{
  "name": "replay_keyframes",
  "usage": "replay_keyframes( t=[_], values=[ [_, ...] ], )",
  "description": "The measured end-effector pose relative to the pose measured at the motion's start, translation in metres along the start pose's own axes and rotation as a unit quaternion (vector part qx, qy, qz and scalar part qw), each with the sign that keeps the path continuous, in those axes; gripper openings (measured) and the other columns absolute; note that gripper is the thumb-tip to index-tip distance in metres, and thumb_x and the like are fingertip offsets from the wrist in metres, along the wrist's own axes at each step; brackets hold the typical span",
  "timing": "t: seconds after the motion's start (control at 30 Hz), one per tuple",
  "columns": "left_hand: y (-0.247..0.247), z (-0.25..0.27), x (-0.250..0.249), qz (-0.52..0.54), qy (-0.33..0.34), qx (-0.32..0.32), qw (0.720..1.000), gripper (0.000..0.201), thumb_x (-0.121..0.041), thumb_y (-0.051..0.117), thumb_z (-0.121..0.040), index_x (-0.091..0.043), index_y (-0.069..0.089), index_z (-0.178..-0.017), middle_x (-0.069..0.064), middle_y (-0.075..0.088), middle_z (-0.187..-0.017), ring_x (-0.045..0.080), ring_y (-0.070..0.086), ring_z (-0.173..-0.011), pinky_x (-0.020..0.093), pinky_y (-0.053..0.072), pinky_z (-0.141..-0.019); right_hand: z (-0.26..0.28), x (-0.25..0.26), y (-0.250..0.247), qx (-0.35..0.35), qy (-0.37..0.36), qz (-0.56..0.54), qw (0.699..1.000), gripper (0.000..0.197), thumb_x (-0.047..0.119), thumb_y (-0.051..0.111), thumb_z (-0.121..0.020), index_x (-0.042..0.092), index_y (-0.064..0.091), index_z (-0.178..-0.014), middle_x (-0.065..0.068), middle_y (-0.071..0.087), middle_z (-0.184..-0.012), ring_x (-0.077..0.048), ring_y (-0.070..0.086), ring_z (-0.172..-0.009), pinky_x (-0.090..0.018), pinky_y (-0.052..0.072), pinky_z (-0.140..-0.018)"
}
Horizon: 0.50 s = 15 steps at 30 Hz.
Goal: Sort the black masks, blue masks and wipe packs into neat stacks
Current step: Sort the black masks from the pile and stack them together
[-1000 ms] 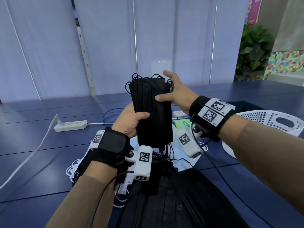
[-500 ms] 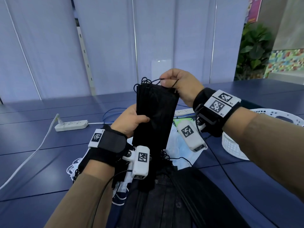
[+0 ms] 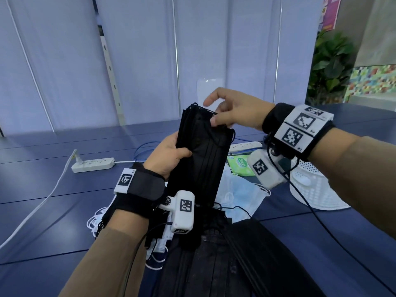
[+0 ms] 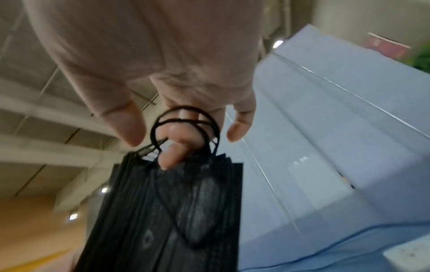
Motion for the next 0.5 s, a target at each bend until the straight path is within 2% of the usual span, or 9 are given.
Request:
replay_keyframes(
  t=[0.1,0.2,0.27,0.4,0.47,0.5],
  values=[
    [0.008,0.001,-0.001,0.009,0.0,0.019,1.0,0.045,0.02,0.04,-0.082,-0.015,0.06,-0.102,0.0,0.069,-0.087,0.012,0.066,-0.078,0.024,0.053,-0.07,0.003,-0.001,0.014,-0.005,-0.008,0.175,0.984,0.052,0.029,0.073,-0.078,0.02,0.043,-0.119,-0.002,0.057,-0.079,-0.014,0.053,-0.066,-0.026,0.042,-0.067],
    [0.014,0.001,-0.001,0.017,0.004,0.027,0.999,0.046,0.019,0.04,-0.083,-0.017,0.06,-0.104,0.002,0.07,-0.092,0.017,0.067,-0.084,0.034,0.054,-0.08,0.004,-0.003,0.018,-0.07,-0.012,0.288,0.955,0.065,0.035,0.074,-0.073,0.022,0.034,-0.123,0.006,0.054,-0.07,-0.012,0.051,-0.064,-0.032,0.034,-0.074],
    [0.015,0.001,-0.001,0.012,0.008,0.029,0.999,0.047,0.02,0.04,-0.084,-0.018,0.061,-0.104,0.003,0.07,-0.094,0.018,0.067,-0.086,0.036,0.053,-0.084,0.002,-0.008,0.021,-0.076,-0.007,0.274,0.959,0.068,0.025,0.073,-0.074,0.021,0.031,-0.127,0.007,0.05,-0.064,-0.012,0.048,-0.06,-0.031,0.033,-0.069],
    [0.008,0.0,0.003,0.021,0.003,0.019,1.0,0.046,0.02,0.039,-0.084,-0.017,0.06,-0.103,0.0,0.07,-0.089,0.011,0.068,-0.079,0.025,0.055,-0.072,-0.001,-0.008,0.019,-0.063,-0.002,0.188,0.98,0.06,0.001,0.058,-0.079,0.019,0.032,-0.13,0.0,0.046,-0.062,-0.017,0.045,-0.057,-0.027,0.041,-0.057],
    [0.003,-0.001,0.004,0.018,0.005,0.007,1.0,0.045,0.021,0.039,-0.084,-0.016,0.06,-0.101,-0.001,0.069,-0.088,0.008,0.068,-0.077,0.021,0.054,-0.068,-0.001,-0.002,0.001,-0.093,-0.008,0.102,0.99,0.055,-0.004,0.053,-0.08,0.02,0.035,-0.127,-0.004,0.052,-0.064,-0.02,0.05,-0.058,-0.027,0.046,-0.062],
    [0.001,-0.001,0.005,0.014,0.007,-0.001,1.0,0.045,0.021,0.04,-0.084,-0.015,0.06,-0.101,-0.001,0.068,-0.088,0.007,0.068,-0.076,0.02,0.053,-0.068,-0.001,0.002,-0.011,-0.118,-0.015,0.048,0.992,0.052,-0.005,0.05,-0.081,0.02,0.037,-0.124,-0.005,0.055,-0.063,-0.022,0.054,-0.06,-0.031,0.047,-0.067]
  ],
)
Point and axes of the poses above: each hand's wrist, its own z-axis away from the middle knuckle, its own y-axis out of the palm, x = y × z, the point moved 10 cm from there along -z, towards the middle knuckle
